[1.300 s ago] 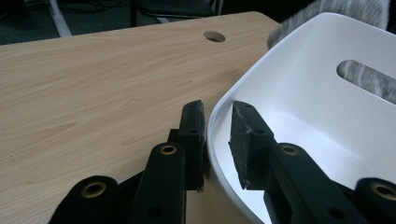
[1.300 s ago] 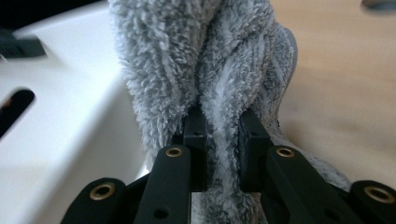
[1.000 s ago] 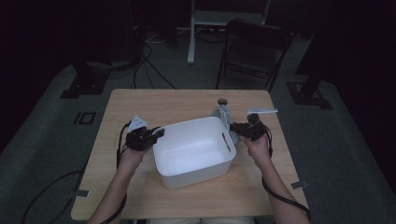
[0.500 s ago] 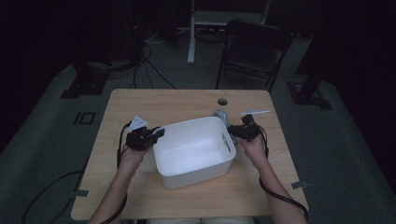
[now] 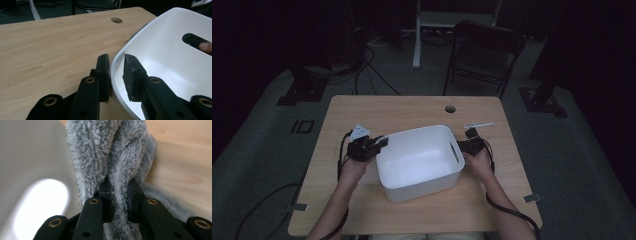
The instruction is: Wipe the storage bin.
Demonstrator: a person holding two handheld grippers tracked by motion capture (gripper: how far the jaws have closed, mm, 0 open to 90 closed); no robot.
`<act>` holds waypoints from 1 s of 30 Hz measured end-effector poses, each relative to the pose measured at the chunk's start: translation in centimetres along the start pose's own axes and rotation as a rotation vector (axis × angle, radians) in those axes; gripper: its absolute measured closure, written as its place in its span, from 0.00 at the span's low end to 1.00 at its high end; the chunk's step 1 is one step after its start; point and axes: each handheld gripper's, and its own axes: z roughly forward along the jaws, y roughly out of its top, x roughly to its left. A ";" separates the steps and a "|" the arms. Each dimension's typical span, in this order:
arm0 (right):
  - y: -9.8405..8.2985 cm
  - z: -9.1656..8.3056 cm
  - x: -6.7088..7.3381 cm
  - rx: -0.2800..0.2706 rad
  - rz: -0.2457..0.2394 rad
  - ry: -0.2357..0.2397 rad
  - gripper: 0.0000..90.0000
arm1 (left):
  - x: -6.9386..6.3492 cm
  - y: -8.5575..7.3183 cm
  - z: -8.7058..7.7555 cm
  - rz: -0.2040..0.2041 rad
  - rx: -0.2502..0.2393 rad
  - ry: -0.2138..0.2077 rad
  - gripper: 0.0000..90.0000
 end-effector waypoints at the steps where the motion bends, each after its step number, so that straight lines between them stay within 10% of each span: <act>1: -0.4 0.5 -0.3 0.010 0.005 0.000 0.87 | 0.0 0.0 0.0 -0.001 -0.001 -0.004 0.83; 8: 0.1 -0.4 -0.2 0.000 -0.011 0.009 0.87 | 0.2 0.0 -0.1 0.001 -0.001 -0.015 0.83; 21: 3.4 -7.3 2.5 -0.233 -0.094 0.111 0.86 | 0.1 0.0 0.0 0.008 0.003 -0.013 0.83; 30: 3.1 -5.7 2.0 -0.202 -0.068 0.112 0.87 | -0.1 0.1 0.1 0.010 0.006 -0.003 0.83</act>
